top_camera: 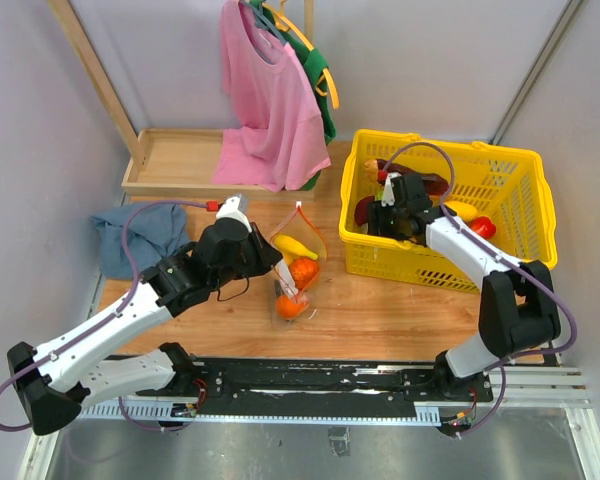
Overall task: Place the food in the zip-top bag and seal the zipper
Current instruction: Pick up the fake vegetable from the bin.
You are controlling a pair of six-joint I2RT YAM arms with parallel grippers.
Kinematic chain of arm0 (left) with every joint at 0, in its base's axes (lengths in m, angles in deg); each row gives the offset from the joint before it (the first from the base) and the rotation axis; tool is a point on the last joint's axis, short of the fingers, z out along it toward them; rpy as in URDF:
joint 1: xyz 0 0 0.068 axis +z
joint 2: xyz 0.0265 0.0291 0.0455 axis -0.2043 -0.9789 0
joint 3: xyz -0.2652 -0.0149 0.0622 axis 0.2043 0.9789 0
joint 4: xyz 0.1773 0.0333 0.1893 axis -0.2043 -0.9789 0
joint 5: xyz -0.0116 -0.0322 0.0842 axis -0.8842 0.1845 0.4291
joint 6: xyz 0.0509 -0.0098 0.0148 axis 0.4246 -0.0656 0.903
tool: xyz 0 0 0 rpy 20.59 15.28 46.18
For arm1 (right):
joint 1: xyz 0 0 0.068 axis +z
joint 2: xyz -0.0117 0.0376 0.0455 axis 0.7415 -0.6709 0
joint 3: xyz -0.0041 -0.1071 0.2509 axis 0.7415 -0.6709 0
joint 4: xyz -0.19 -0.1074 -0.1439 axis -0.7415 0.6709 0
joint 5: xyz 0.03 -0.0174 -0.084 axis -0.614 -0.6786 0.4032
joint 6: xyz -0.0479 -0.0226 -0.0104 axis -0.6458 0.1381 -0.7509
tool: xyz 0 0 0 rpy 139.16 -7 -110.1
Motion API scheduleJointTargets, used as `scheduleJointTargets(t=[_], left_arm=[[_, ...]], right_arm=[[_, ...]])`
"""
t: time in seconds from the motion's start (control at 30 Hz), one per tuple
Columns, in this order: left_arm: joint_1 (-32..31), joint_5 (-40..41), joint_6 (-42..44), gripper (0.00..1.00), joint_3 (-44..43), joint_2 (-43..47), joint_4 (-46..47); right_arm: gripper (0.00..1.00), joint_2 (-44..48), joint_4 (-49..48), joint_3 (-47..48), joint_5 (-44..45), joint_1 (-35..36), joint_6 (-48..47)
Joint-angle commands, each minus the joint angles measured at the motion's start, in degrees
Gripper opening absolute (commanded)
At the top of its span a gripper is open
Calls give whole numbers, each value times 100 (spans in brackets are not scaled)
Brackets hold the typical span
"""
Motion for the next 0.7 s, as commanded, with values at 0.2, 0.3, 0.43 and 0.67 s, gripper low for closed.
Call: scheduleJointTargets(t=[0.2,0.3,0.43,0.67], left_arm=[[22,4,83,0,25,-91,226],[22,26,87,0,15,-89,216],[22,31,100,0,23,-99,218],[22,22,89,0,32,-102,234]], right_arm=[[57,-719,-1160,-311,-75,-170,289],[56,-902,-1342,-397,-9,-182,305],[54,-1108,-1577,-465,-166,-229,237],[34,-1199,-1919,-589,-439,-267,73]])
